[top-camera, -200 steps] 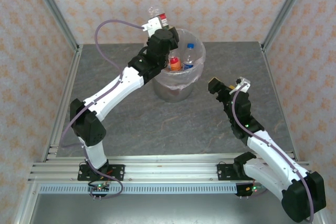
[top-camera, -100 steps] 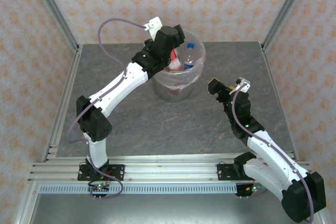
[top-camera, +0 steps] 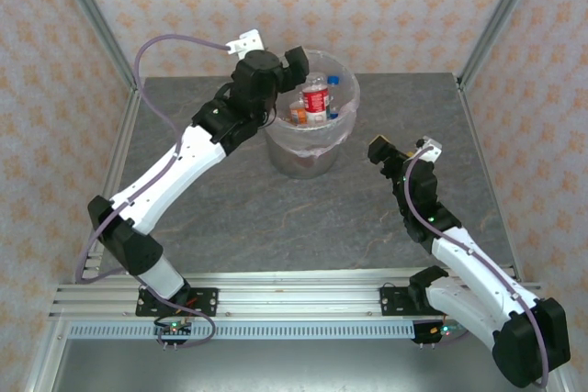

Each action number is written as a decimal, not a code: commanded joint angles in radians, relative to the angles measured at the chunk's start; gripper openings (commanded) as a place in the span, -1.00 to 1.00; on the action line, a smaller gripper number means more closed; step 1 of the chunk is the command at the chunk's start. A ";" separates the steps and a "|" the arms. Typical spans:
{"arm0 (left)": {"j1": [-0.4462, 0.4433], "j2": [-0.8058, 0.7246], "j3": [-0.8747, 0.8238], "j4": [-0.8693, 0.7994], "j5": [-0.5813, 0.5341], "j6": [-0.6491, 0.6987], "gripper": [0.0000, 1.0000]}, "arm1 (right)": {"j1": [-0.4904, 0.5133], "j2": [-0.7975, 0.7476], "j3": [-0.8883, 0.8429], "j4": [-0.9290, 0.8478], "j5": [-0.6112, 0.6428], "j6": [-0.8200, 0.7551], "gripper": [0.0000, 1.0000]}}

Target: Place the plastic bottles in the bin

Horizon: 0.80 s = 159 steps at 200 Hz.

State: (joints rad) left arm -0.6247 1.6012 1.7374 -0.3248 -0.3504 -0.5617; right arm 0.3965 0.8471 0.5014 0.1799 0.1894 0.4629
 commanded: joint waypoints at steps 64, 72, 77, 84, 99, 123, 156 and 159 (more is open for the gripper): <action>0.120 -0.252 -0.290 -0.042 -0.193 0.104 1.00 | -0.011 0.009 -0.032 0.038 0.189 -0.053 0.98; 0.139 -0.279 -0.327 -0.046 -0.209 0.100 1.00 | -0.014 0.013 -0.032 0.039 0.201 -0.068 0.98; 0.150 -0.297 -0.356 -0.046 -0.219 0.099 1.00 | -0.015 0.015 -0.031 0.041 0.208 -0.076 0.98; 0.171 -0.321 -0.389 -0.043 -0.224 0.099 1.00 | -0.019 0.018 -0.031 0.044 0.217 -0.088 0.98; 0.213 -0.366 -0.454 -0.049 -0.246 0.104 1.00 | -0.024 0.027 -0.029 0.054 0.232 -0.116 0.98; 0.276 -0.427 -0.532 -0.072 -0.320 0.121 1.00 | -0.030 0.042 -0.030 0.062 0.311 -0.140 0.98; 0.354 -0.478 -0.664 -0.067 -0.427 0.117 1.00 | -0.078 0.041 -0.076 0.102 0.404 -0.097 0.98; 0.360 -0.483 -0.675 -0.064 -0.431 0.117 1.00 | -0.087 0.040 -0.081 0.104 0.400 -0.091 0.98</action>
State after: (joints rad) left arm -0.3077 1.1542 1.1400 -0.3721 -0.6525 -0.4599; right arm 0.3538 0.8902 0.4610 0.2386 0.4961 0.3546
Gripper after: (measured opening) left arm 0.998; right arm 0.992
